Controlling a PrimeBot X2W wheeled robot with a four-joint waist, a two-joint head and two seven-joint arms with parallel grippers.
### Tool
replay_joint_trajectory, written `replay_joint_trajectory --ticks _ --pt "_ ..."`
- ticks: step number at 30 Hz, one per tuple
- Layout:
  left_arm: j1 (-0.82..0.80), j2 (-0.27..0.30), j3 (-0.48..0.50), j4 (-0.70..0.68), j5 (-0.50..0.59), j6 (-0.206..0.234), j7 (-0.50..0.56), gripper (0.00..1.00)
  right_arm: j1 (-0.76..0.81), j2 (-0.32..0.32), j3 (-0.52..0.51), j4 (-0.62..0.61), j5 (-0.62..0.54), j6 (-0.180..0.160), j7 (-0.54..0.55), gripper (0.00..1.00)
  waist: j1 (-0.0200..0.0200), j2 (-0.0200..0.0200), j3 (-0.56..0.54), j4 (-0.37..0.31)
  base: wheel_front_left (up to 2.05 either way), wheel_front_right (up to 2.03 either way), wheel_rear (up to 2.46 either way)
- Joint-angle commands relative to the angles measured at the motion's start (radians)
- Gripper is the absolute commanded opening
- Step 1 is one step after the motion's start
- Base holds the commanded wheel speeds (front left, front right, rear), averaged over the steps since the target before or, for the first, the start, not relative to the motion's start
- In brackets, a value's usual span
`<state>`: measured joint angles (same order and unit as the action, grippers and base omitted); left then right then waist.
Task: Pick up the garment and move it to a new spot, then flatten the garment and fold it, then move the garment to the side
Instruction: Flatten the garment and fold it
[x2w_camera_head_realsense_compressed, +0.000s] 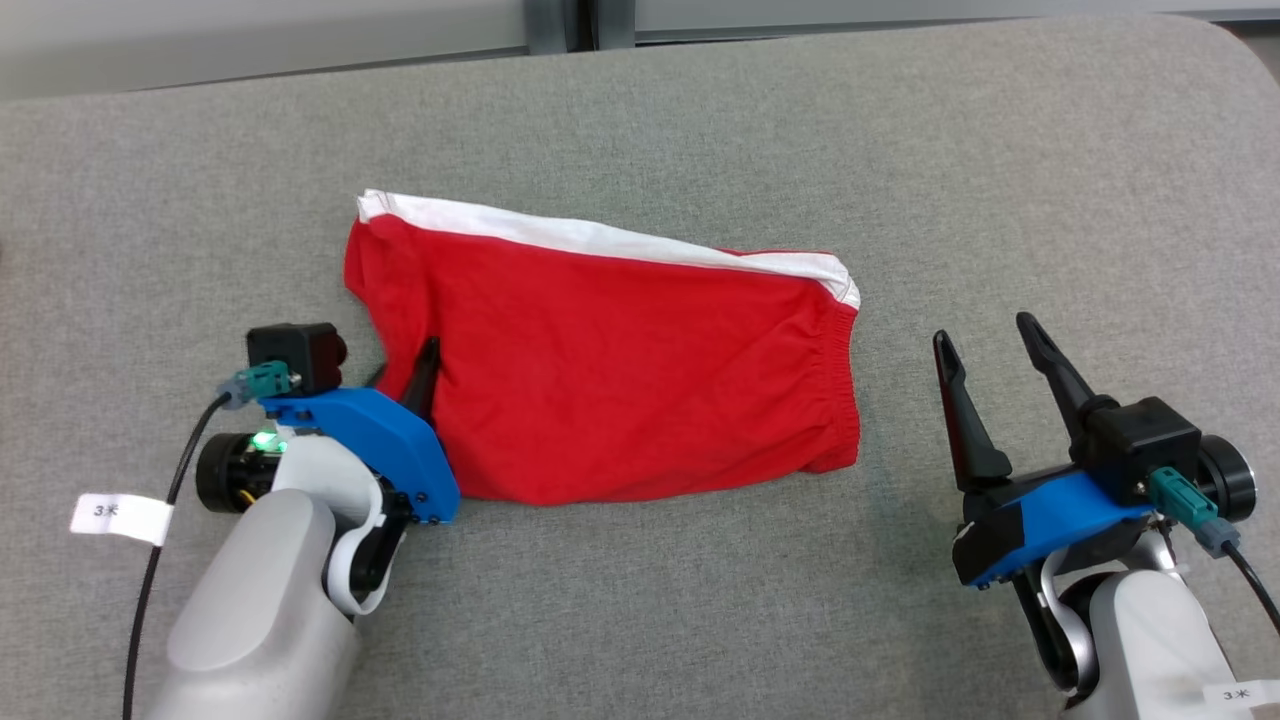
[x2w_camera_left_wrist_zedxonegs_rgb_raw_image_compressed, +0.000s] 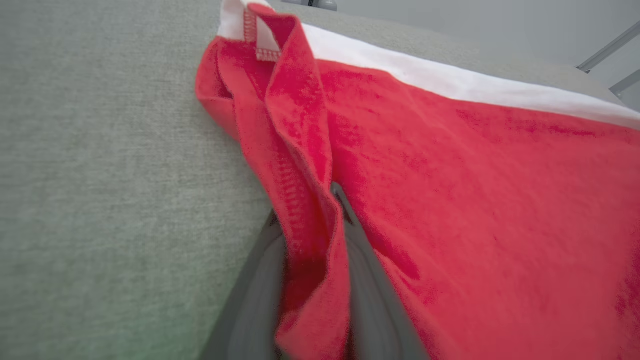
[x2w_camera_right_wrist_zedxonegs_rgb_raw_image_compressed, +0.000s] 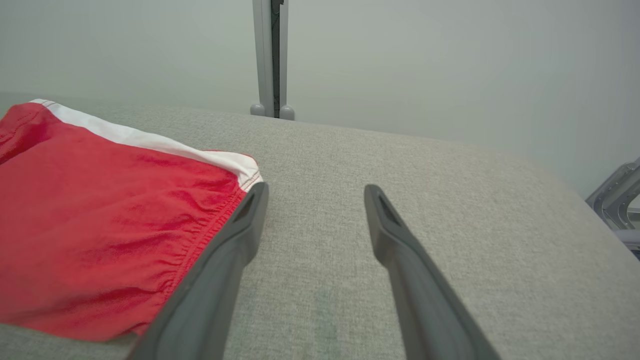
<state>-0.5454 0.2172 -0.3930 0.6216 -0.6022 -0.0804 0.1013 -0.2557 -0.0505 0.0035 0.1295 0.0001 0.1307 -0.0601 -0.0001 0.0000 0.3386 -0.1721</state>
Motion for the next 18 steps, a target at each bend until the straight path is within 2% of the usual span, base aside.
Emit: replay_joint_trajectory --ticks 1,11,18 --pt "0.011 -0.004 -0.001 0.004 -0.008 -0.008 -0.003 0.0 0.018 0.0 0.002 0.004 0.004 0.0 -0.005 1.0 0.0001 0.0 -0.008 0.0 0.0 0.0 0.0" --pt "0.137 -0.026 0.017 -0.06 -0.057 -0.012 -0.093 0.0 0.055 0.0 -0.02 0.031 -0.001 0.0 -0.007 1.0 0.0001 0.0 -0.092 0.059 0.0 0.0 0.0" --pt "0.27 -0.047 0.03 -0.142 -0.099 0.013 -0.111 0.0 0.079 0.0 -0.033 0.038 0.004 0.0 0.007 1.0 0.0001 0.0 -0.137 0.095 0.0 0.0 0.0"
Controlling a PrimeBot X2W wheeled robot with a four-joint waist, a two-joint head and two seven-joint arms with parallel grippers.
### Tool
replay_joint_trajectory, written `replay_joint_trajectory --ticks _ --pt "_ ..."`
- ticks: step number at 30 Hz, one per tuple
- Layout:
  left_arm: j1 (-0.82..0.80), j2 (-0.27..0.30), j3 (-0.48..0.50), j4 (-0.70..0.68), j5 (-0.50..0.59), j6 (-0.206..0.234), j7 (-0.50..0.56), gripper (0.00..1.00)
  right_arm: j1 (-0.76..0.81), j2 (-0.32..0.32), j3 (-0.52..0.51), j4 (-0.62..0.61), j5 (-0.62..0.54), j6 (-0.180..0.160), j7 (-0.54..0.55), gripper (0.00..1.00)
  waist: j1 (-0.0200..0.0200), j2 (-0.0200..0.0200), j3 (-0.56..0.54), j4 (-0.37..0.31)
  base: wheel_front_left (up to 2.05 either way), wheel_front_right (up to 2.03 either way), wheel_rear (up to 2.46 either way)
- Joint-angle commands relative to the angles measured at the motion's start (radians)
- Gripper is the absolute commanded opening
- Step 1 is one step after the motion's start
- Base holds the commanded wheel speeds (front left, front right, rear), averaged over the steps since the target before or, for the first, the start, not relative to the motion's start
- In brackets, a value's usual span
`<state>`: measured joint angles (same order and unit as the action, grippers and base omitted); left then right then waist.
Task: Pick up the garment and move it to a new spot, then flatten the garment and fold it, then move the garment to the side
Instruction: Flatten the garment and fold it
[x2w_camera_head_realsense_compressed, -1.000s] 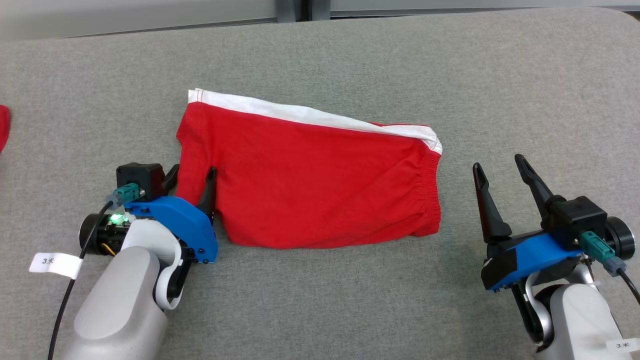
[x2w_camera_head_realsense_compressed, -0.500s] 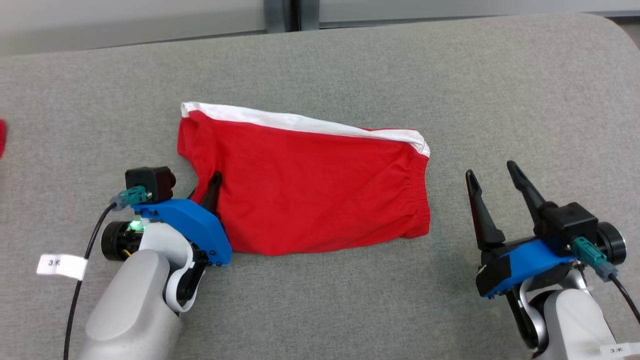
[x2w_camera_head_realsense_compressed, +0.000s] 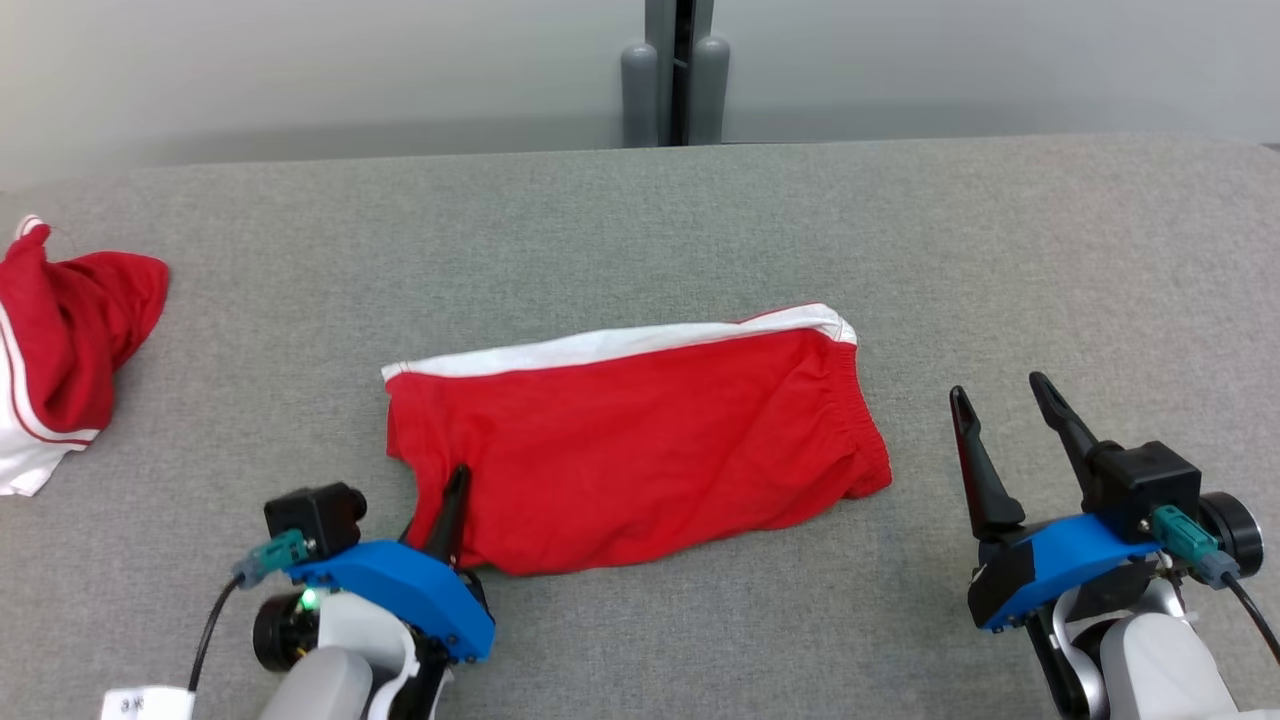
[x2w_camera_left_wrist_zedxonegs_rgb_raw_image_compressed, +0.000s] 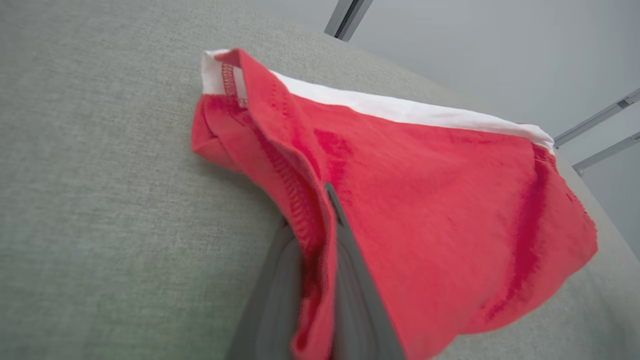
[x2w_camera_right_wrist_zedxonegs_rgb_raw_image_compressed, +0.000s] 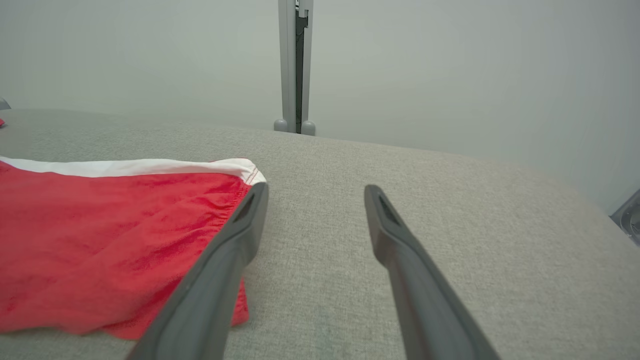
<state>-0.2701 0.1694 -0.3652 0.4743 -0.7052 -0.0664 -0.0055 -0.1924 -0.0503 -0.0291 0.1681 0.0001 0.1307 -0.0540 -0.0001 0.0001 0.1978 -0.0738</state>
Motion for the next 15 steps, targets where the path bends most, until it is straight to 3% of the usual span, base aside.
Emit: replay_joint_trajectory --ticks 1,2,3,4,5,15 --pt "0.013 -0.003 0.005 -0.007 -0.003 0.005 -0.005 0.0 0.019 0.0 -0.002 0.001 0.006 0.0 0.002 1.0 0.0001 -0.0001 -0.002 0.002 0.0 0.0 0.0" --pt "0.027 -0.006 0.009 -0.015 -0.01 0.011 -0.006 0.0 0.021 0.0 -0.004 0.001 0.008 0.0 0.004 1.0 0.0001 -0.0001 -0.006 0.005 0.0 0.0 0.0" --pt "0.036 -0.005 0.011 -0.024 -0.009 0.015 -0.014 0.15 0.022 0.0 -0.005 0.002 0.011 0.0 0.005 1.0 0.0001 -0.0001 -0.01 0.008 0.0 0.0 0.0" --pt "0.043 -0.004 0.013 -0.029 -0.007 0.021 -0.021 0.89 0.021 0.0 -0.005 0.004 0.014 0.0 0.006 1.0 0.0001 -0.0001 -0.013 0.009 0.0 0.0 0.0" --pt "0.05 -0.005 0.014 -0.034 -0.005 0.026 -0.031 1.0 0.021 0.0 -0.006 0.006 0.017 0.0 0.004 1.0 0.0001 -0.0001 -0.015 0.009 0.0 0.0 0.0" --pt "0.061 0.032 0.034 -0.049 0.078 0.075 -0.198 1.0 0.043 0.0 -0.008 0.051 0.051 0.0 0.001 1.0 0.0001 -0.0001 -0.045 0.009 0.0 0.0 0.0"
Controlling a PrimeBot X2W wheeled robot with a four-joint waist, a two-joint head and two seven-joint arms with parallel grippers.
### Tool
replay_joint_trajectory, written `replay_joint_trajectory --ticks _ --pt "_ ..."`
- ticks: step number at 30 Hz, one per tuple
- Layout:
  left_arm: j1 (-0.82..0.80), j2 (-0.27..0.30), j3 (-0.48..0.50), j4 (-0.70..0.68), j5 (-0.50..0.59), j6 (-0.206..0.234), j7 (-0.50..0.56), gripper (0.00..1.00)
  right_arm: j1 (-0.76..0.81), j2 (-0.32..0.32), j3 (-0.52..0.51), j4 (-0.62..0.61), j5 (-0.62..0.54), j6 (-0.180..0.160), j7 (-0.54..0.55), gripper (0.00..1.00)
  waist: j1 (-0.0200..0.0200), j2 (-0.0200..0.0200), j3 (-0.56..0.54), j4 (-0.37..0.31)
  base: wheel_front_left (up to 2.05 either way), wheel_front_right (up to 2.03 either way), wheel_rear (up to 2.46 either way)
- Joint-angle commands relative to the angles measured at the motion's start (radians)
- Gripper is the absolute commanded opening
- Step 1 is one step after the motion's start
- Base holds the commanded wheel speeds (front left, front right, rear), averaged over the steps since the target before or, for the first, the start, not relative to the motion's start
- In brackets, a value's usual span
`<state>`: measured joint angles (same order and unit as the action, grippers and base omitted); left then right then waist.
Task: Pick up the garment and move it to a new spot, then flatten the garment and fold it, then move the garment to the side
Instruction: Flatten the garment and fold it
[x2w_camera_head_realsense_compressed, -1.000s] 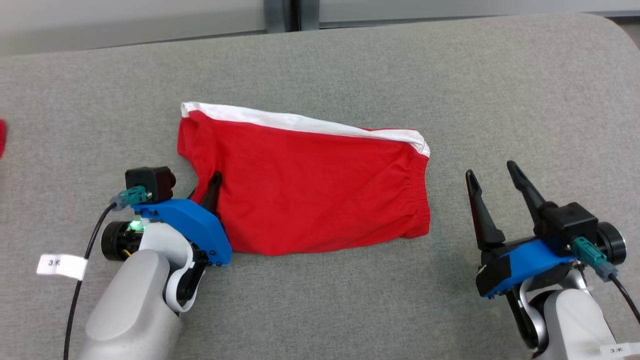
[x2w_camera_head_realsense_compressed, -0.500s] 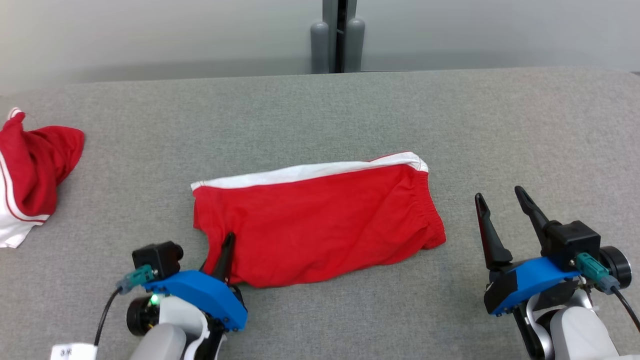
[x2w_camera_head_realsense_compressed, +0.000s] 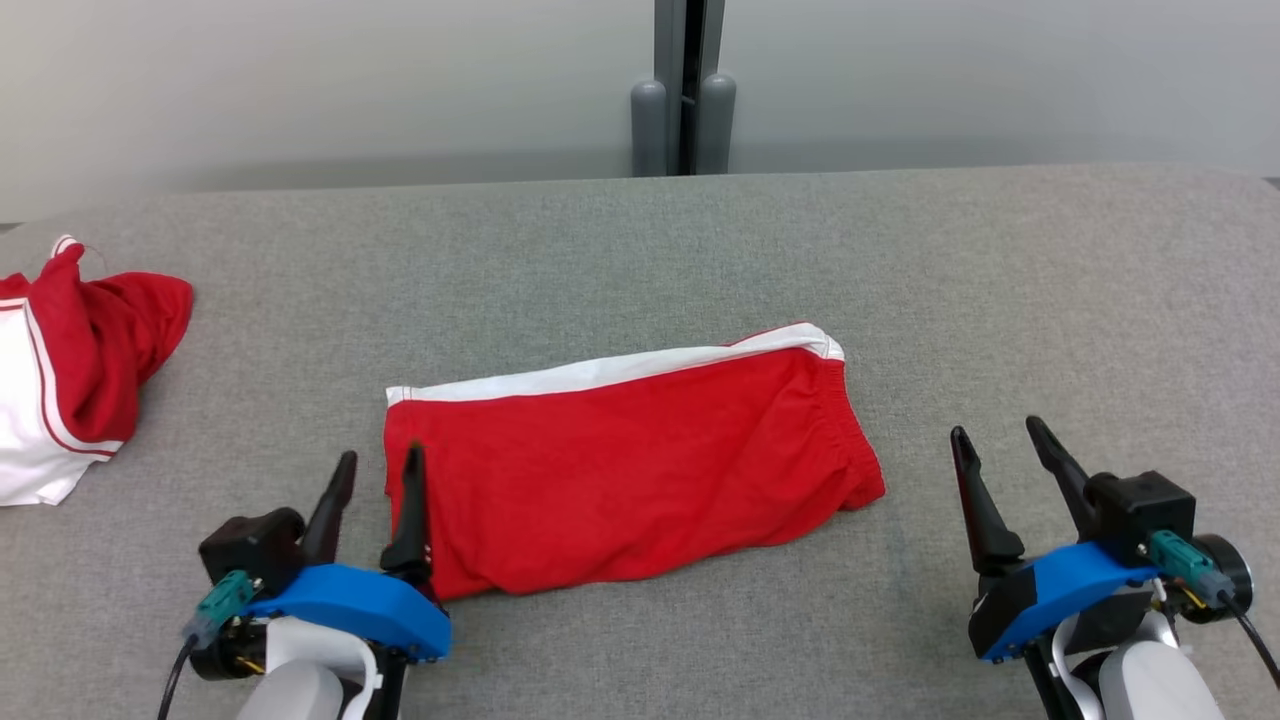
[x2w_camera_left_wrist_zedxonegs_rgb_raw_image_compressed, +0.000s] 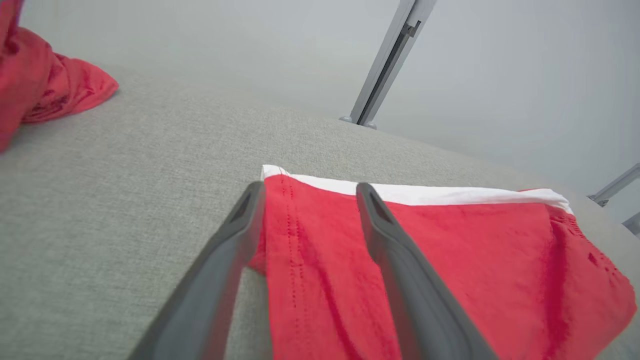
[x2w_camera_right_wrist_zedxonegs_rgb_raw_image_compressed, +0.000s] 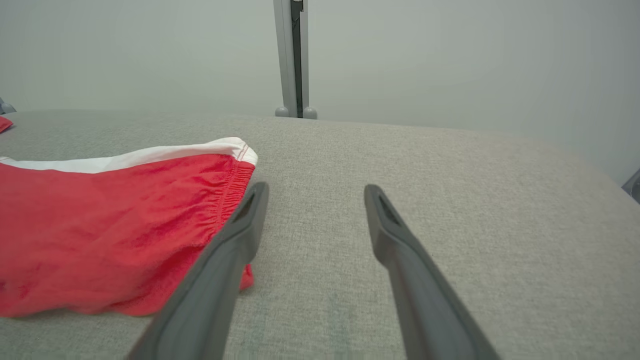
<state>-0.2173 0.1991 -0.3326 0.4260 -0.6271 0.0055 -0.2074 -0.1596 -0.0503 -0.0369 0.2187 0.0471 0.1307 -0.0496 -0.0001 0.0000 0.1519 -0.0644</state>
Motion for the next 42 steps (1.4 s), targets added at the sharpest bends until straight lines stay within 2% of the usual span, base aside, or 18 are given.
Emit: replay_joint_trajectory --ticks 1,7,11,18,25,26,27,28,29,37,42 --pt "0.012 0.009 0.007 -0.006 0.01 0.008 -0.01 1.0 0.012 0.0 0.0 0.004 0.005 0.0 -0.002 1.0 0.0001 0.0 -0.003 0.001 0.0 0.0 0.0" --pt "0.051 0.03 0.043 -0.083 0.063 0.046 -0.051 1.0 -0.007 0.0 0.018 0.031 0.024 0.0 0.022 1.0 0.0001 0.0 -0.022 0.029 0.0 0.0 0.0" --pt "0.092 0.018 0.063 -0.14 0.081 0.069 -0.057 1.0 -0.057 0.0 0.038 0.074 0.037 0.0 0.074 1.0 0.0001 0.0 -0.024 0.056 0.0 0.0 0.0" --pt "0.127 0.001 0.066 -0.174 0.108 0.081 -0.058 1.0 -0.152 -0.001 0.045 0.242 0.014 0.0 0.231 1.0 0.0001 0.0 -0.011 0.112 0.0 0.0 0.0" --pt "0.125 -0.006 0.08 -0.18 0.127 0.08 -0.059 1.0 -0.211 -0.001 0.03 0.393 0.049 0.0 0.309 1.0 0.0001 0.0 0.009 0.148 0.0 0.0 0.0" --pt "0.125 -0.008 0.081 -0.181 0.129 0.079 -0.059 1.0 -0.213 0.0 0.038 0.408 0.072 0.0 0.312 0.86 0.0001 0.0 0.011 0.149 0.0 0.0 0.0" --pt "0.125 -0.01 0.083 -0.181 0.13 0.078 -0.059 1.0 -0.215 0.0 0.048 0.417 0.096 0.0 0.308 0.48 0.0001 0.0 0.013 0.15 0.0 0.0 0.0" --pt "0.126 -0.011 0.084 -0.182 0.132 0.078 -0.059 1.0 -0.217 0.001 0.057 0.425 0.115 0.0 0.301 0.29 0.0001 0.0 0.015 0.149 0.0 0.0 0.0" --pt "0.127 -0.013 0.085 -0.182 0.135 0.078 -0.059 1.0 -0.219 0.002 0.067 0.433 0.131 0.0 0.3 0.0 0.0001 0.0 0.016 0.147 0.0 0.0 0.0" --pt "0.116 -0.02 0.085 -0.184 0.149 0.072 -0.059 1.0 -0.261 -0.009 0.072 0.438 0.212 0.0 0.249 0.0 0.0001 0.0 0.018 0.094 0.0 0.0 0.0" --pt "0.114 -0.027 0.078 -0.181 0.155 0.067 -0.059 1.0 -0.234 -0.075 0.019 0.397 0.248 0.0 0.248 0.0 0.0001 0.0 0.016 0.064 0.0 0.0 0.0"
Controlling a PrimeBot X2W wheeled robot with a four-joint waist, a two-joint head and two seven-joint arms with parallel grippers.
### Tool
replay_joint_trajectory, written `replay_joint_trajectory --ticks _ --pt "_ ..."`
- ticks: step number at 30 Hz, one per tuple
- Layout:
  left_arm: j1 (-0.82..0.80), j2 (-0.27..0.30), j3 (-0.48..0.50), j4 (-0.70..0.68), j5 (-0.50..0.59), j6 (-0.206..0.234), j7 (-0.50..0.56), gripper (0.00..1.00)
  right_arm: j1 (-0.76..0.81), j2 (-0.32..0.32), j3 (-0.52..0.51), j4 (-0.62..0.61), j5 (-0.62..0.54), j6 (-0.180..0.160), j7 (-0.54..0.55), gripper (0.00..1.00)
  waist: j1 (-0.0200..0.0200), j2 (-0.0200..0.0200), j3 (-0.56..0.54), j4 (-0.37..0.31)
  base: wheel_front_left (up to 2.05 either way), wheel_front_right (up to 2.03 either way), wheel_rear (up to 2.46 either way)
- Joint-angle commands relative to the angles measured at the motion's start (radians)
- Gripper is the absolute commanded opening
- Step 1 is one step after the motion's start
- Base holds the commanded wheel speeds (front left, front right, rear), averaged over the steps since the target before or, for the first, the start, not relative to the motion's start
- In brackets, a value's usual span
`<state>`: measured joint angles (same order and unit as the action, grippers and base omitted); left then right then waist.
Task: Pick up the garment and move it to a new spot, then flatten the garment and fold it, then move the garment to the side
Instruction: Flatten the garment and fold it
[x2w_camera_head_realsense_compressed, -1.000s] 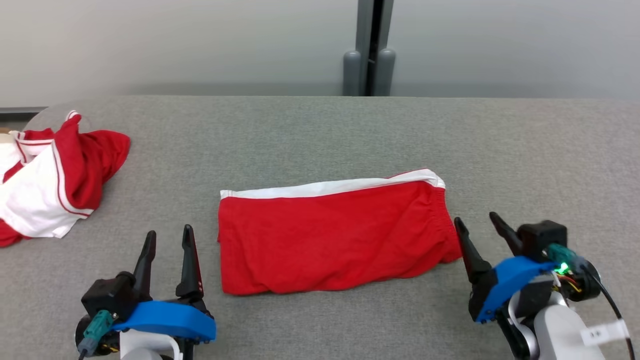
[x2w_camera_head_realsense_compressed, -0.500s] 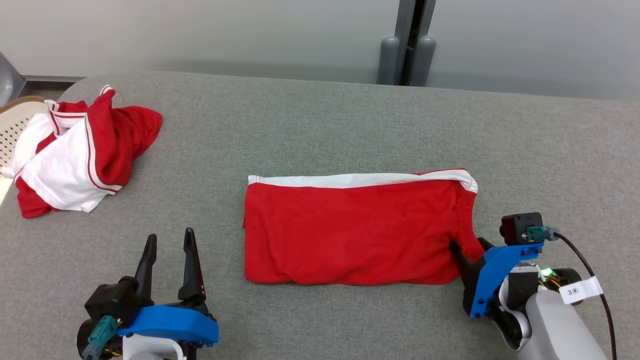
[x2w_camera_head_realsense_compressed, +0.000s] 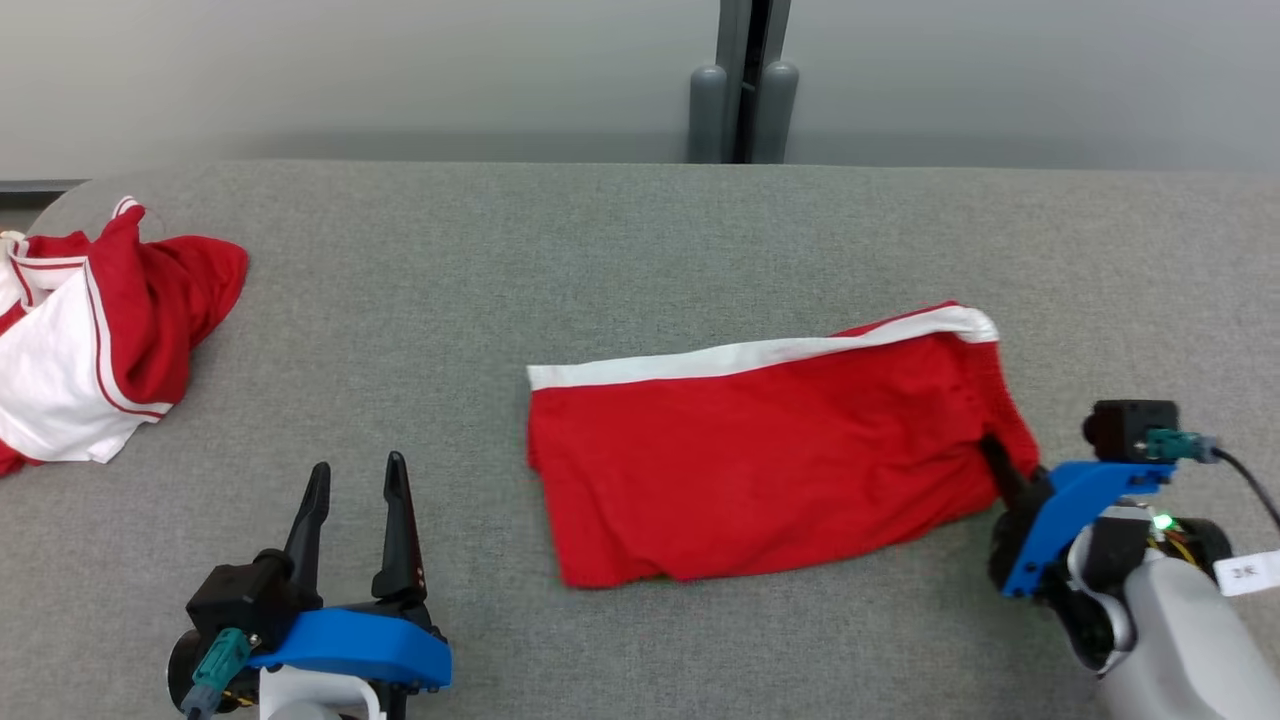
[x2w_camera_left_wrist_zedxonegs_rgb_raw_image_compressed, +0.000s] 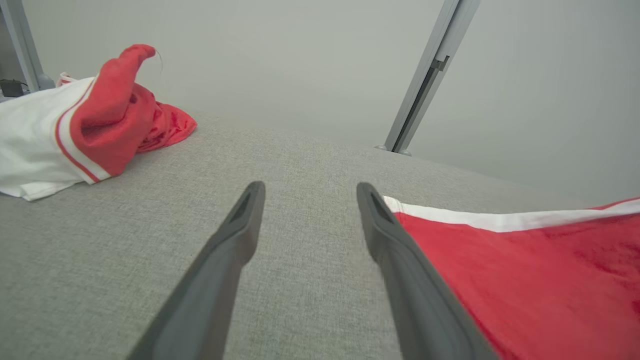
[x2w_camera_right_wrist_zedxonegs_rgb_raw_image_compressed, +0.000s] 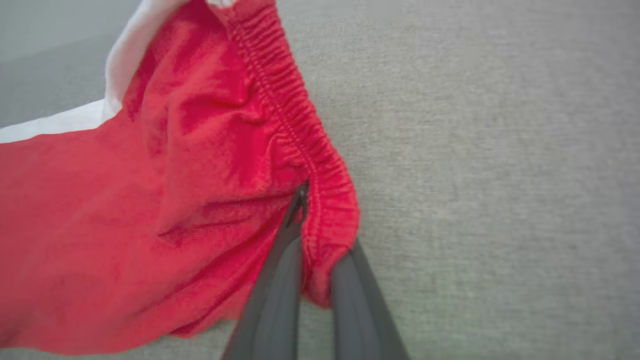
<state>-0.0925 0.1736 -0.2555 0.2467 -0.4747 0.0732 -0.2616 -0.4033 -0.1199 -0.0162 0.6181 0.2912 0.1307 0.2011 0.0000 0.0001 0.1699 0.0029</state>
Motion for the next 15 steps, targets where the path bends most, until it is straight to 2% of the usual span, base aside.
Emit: replay_joint_trajectory --ticks 1,5,8,15 --pt "-0.01 -0.003 0.0 0.0 0.004 -0.002 -0.005 1.0 0.022 -0.018 -0.018 -0.013 0.011 0.0 0.001 0.0 0.0 -0.0001 -0.003 -0.007 0.0 0.0 0.0" --pt "-0.006 -0.005 -0.004 0.008 0.007 -0.007 -0.005 1.0 0.066 -0.055 -0.075 -0.055 0.024 0.0 0.014 0.0 0.0 -0.0001 -0.005 -0.017 0.0 0.0 0.0" --pt "-0.003 -0.005 -0.006 0.014 0.01 -0.01 -0.005 1.0 0.096 -0.03 -0.078 -0.094 0.048 0.0 0.027 0.0 0.0 -0.0001 -0.009 -0.021 0.0 0.0 0.0" --pt "-0.007 -0.005 -0.02 0.024 0.011 -0.015 -0.005 1.0 0.123 0.036 0.062 -0.244 0.147 0.0 0.048 0.0 0.0 -0.0001 -0.023 -0.013 0.0 0.0 0.0"
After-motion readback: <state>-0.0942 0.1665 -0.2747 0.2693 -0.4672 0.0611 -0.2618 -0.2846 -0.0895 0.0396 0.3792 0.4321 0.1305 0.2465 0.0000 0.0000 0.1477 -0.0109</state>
